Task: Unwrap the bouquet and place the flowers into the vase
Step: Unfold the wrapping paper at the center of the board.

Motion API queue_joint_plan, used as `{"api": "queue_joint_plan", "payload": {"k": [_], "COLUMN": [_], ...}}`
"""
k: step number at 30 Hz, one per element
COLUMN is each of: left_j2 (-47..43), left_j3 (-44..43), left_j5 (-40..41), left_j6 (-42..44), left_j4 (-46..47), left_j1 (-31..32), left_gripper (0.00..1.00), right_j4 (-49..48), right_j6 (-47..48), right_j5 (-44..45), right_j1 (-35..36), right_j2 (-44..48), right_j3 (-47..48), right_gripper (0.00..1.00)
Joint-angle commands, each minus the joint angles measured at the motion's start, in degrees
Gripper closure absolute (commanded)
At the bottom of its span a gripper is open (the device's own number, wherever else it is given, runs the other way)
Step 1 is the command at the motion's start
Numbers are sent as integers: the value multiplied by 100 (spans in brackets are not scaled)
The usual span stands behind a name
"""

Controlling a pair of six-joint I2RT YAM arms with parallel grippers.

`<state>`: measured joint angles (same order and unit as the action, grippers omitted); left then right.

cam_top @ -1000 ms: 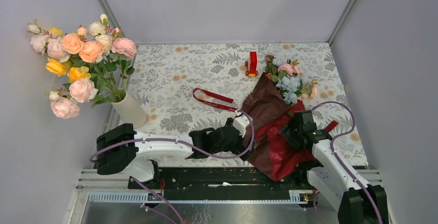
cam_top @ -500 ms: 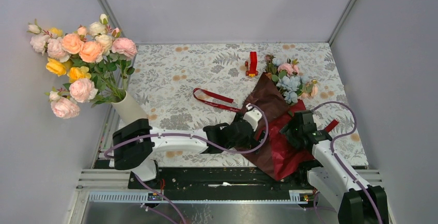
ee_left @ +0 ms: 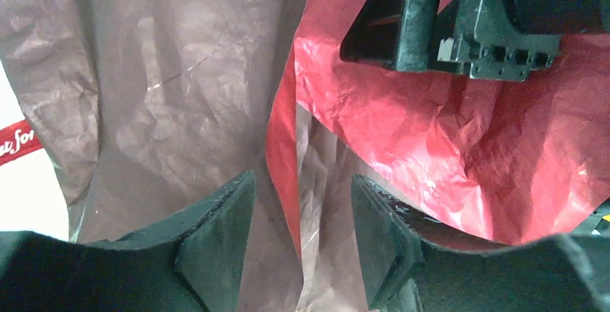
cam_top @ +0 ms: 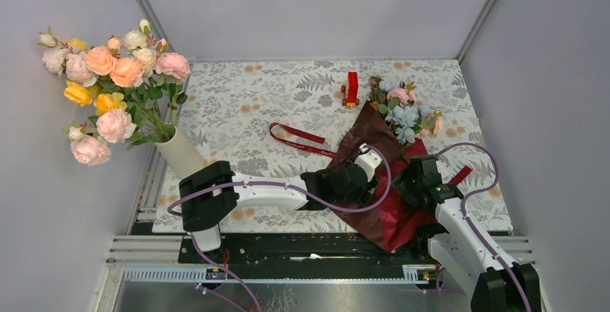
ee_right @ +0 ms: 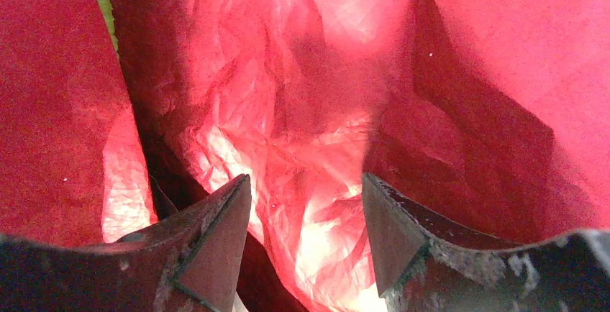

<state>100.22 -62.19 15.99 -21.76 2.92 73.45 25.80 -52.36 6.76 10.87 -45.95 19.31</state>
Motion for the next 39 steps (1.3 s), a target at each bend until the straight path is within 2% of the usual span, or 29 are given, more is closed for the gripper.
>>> {"api": "queue_joint_plan", "payload": {"k": [1,4,10,14,17,21,23,31,39], "left_j2": [219,363,568,643,658,599,480,-366,-1352], "left_j3": [-367,-437,-566,-588,-564,-581,-591,-335,88], "left_j5": [-93,-183,68,173,97,187,347,669,842], "left_j6": [119,81,66,50,21,-21,21,208,229], "left_j4": [353,367,284,240,296,232,124,-191,-678], "left_j1": [-60,-117,-129,-137,-153,-194,-224,-446,-1091], "left_gripper": [46,52,54,59,70,93,99,100,100], "right_j4": [132,129,135,128,136,130,133,131,136], "right_j6": [-33,-38,-62,-55,-55,-55,-67,-86,-100], "right_j5": [325,330,334,325,332,369,378,422,456], "right_j1": [29,30,29,29,29,29,30,26,29], "right_j2": [43,105,172,166,166,166,166,183,217], "right_j3": [-116,-120,-149,-144,-150,-151,-148,-117,-129], "right_gripper": [35,35,35,35,35,35,35,35,35]}}
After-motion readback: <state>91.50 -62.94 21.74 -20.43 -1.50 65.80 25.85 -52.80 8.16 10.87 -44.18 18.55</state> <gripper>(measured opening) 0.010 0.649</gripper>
